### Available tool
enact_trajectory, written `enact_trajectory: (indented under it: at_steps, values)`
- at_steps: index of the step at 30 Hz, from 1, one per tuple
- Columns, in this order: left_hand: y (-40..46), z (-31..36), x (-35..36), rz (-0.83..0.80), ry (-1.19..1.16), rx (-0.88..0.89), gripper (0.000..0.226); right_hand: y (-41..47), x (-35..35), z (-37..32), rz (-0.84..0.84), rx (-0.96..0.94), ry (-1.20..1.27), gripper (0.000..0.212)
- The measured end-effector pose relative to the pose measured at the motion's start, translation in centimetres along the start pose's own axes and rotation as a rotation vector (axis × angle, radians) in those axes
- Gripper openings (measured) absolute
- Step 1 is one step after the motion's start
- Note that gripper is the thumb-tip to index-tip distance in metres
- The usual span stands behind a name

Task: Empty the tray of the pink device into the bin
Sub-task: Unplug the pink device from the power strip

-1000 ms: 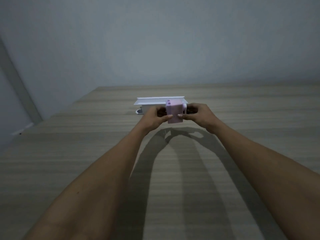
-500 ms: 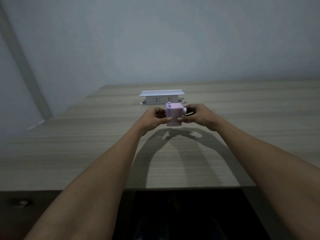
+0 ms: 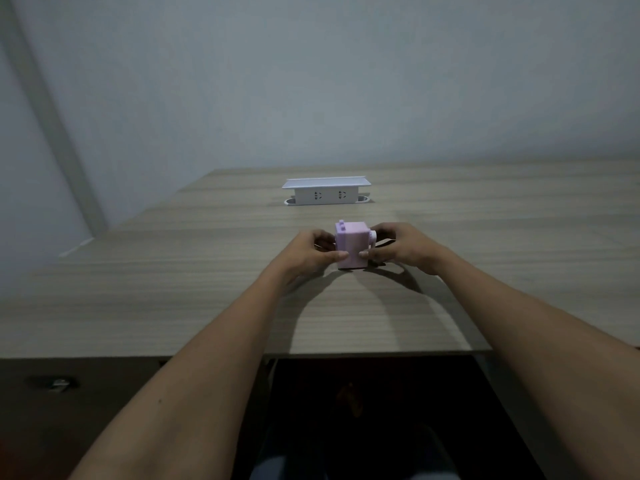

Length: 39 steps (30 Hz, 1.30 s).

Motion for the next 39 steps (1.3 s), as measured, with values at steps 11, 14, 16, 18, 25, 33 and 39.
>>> enact_trajectory:
  at_steps: [11,14,16,18,25,33,39]
  values:
    - [-0.2,-1.0,0.6,-0.05,-0.053,-0.03,0.065,-0.3,0.4,1.1,-0.038,-0.005,-0.001,0.053]
    - [-0.2,-1.0,0.7,-0.036,-0.069,-0.024,0.063,-0.2,0.4,1.6,-0.052,0.003,-0.029,0.055]
    - [-0.1,-1.3,0.5,-0.037,-0.081,-0.028,0.064,0.0,0.5,1.7,-0.058,0.006,-0.045,0.055]
    - [0.0,-1.5,0.5,-0.044,-0.079,-0.032,0.064,0.2,0.7,1.7,-0.075,0.004,-0.07,0.055]
    - [0.0,-2.5,-0.8,-0.04,-0.089,-0.074,0.071,0.2,0.8,1.6,-0.085,0.028,-0.103,0.055]
    - [-1.5,-3.7,-5.8,0.029,-0.062,-0.095,0.067,-0.4,1.1,1.7,-0.11,0.083,-0.066,0.075]
    - [-2.3,-0.9,-8.0,0.043,-0.048,-0.058,0.058,-1.1,0.4,0.1,-0.064,0.065,-0.017,0.097]
Point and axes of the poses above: each hand's wrist, its own y-axis towards the middle knuckle, its own x-axis out of the palm, z = x × y, the point moved 10 cm from there along y, towards the middle knuckle, and after that the axes turned 4 degrees about z, right-handed, at the moved point
